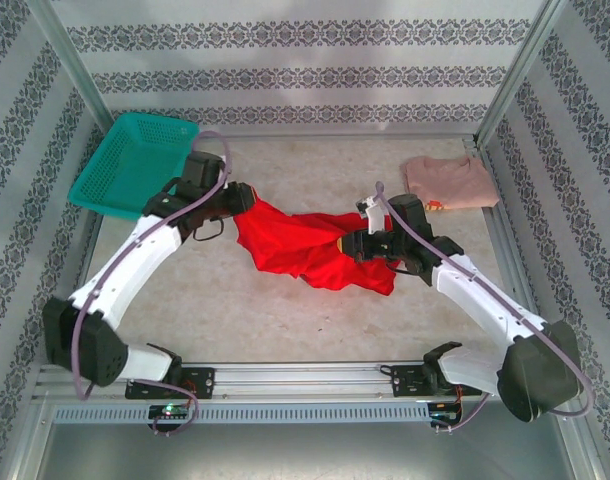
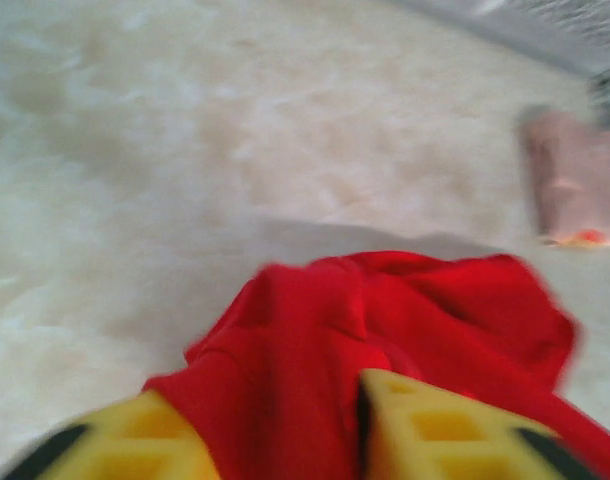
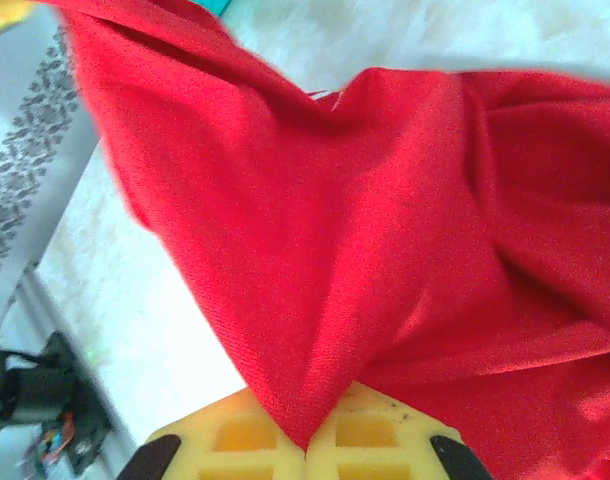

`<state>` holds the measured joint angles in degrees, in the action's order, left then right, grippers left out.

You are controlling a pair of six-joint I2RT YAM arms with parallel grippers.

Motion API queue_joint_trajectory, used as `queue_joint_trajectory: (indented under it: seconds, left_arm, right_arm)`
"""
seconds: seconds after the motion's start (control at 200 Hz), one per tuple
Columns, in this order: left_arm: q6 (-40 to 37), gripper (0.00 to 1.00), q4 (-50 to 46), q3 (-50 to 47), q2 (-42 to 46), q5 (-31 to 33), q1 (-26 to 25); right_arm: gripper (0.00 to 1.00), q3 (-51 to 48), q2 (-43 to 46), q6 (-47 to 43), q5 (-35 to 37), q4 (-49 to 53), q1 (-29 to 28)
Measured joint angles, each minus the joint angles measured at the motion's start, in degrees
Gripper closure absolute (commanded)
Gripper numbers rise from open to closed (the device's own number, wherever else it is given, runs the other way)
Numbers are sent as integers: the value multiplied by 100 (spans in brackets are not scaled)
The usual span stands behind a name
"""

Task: Fold the inside-out t-shirt

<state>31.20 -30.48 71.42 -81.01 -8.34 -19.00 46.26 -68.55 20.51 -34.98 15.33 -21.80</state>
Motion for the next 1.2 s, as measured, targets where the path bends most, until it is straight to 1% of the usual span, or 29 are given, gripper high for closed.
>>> queue_joint_trajectory:
  seconds: [0.08, 0.13, 0.18, 0.245, 0.3, 0.355, 0.405, 0.455, 0.565, 0.63, 0.715, 0.749, 0.814, 0.864, 0.894, 0.984, 1.059, 1.124, 1.199]
  left_arm:
    - [-140, 36, 20, -343, -122, 330, -42]
    - [-245, 31, 7, -756, 74, 525, -155]
    - [-271, 24, -22, -1241, 428, 708, -374]
    - [-289, 21, -44, -1814, 1040, 752, -734]
    - [-297, 19, -7, -2208, 1530, 660, -1029]
    - [-330, 18, 243, -2549, 1851, 533, -1353]
    - [-417, 18, 439, -2717, 1849, 417, -1622]
    - [-581, 17, 629, -2745, 1620, 376, -1853]
    - [-1134, 19, 1082, -2645, 616, 363, -2107]
    - [-1456, 24, 1239, -2555, 92, 396, -2140]
    - [-1847, 39, 1364, -2446, -330, 415, -2144]
    - [-1987, 52, 1414, -2400, -439, 409, -2144]
    - [-2151, 72, 1515, -2297, -581, 404, -2146]
    - [-2232, 92, 1598, -2190, -708, 404, -2144]
    - [-2293, 100, 1633, -2111, -785, 400, -2144]
    - [-2345, 100, 1646, -1952, -866, 341, -2105]
    - [-2227, 100, 1615, -1919, -710, 24, -1985]
    - [-1856, 100, 1545, -1921, -367, -695, -1692]
    - [-1176, 100, 1611, -1930, 190, -1742, -1290]
  right_arm:
    - [100, 59, -251, 81, -308, 138, 133]
    - [100, 120, -398, 109, -420, 181, 184]
    - [100, 219, -555, 157, -507, 212, 197]
    - [100, 367, -739, 190, -577, 229, 210]
    - [100, 498, -874, 195, -627, 225, 210]
    - [100, 601, -968, 195, -651, 225, 210]
    - [100, 656, -1008, 197, -662, 227, 210]
    - [100, 686, -1016, 195, -669, 236, 210]
    - [100, 715, -1016, 188, -667, 284, 210]
    - [100, 723, -1016, 186, -667, 328, 219]
    - [100, 728, -1016, 184, -667, 358, 221]
    - [100, 728, -1016, 184, -667, 369, 221]
    - [100, 739, -1016, 168, -667, 409, 221]
    - [100, 754, -1016, 162, -664, 444, 221]
    - [100, 772, -1016, 149, -658, 481, 221]
    - [100, 876, -1014, 2, -487, 726, 221]
    - [100, 1029, -986, -245, -151, 1075, 214]
    - [100, 1241, -920, -468, 352, 1513, 127]
    - [99, 1580, -817, -706, 1257, 2072, -133]
